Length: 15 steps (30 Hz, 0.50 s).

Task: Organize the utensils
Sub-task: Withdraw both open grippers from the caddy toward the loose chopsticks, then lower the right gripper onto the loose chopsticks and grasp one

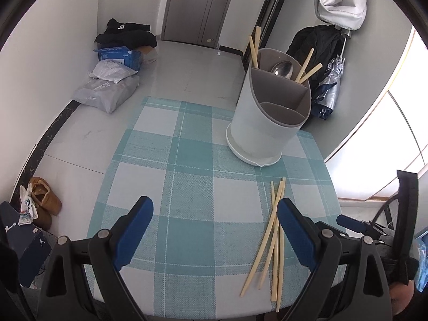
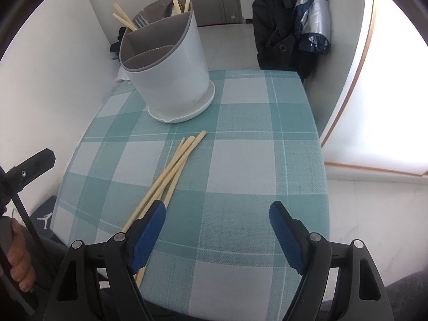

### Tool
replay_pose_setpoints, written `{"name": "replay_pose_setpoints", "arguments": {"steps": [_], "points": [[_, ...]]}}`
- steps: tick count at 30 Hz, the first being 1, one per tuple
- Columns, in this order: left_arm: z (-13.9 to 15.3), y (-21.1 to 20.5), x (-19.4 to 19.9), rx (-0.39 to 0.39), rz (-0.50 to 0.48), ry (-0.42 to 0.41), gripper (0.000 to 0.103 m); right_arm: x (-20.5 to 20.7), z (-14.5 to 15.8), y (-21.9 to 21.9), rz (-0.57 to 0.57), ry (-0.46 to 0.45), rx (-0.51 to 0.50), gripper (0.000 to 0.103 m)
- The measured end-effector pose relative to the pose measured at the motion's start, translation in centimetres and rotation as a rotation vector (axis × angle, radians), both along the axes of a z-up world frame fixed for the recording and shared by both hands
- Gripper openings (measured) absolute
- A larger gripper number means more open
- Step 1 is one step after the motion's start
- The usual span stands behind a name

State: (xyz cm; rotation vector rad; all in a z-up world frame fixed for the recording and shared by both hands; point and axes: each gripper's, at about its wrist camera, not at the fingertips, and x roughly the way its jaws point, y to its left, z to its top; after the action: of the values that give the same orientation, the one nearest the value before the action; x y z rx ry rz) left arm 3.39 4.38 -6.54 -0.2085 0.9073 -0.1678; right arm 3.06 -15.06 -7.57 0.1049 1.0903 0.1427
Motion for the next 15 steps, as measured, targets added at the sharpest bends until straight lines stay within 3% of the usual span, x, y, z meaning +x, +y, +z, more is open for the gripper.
{"name": "replay_pose_setpoints", "arguments": {"steps": [7, 13, 15], "points": [[-1.0, 2.5, 0.9, -0.048, 0.076, 0.064, 0.092, 4.4, -1.1, 1.5, 0.049, 0.075, -0.040, 0.071], [-1.7, 3.3, 1.3, -0.080, 0.101, 0.102, 0.092, 7.6, -2.5, 2.5, 0.040, 0.136, -0.084, 0.055], [-1.7, 3.3, 1.4, -0.083, 0.098, 0.107, 0.092, 8.0, -2.8, 3.0, 0.051, 0.141, -0.101, 0.045]]}}
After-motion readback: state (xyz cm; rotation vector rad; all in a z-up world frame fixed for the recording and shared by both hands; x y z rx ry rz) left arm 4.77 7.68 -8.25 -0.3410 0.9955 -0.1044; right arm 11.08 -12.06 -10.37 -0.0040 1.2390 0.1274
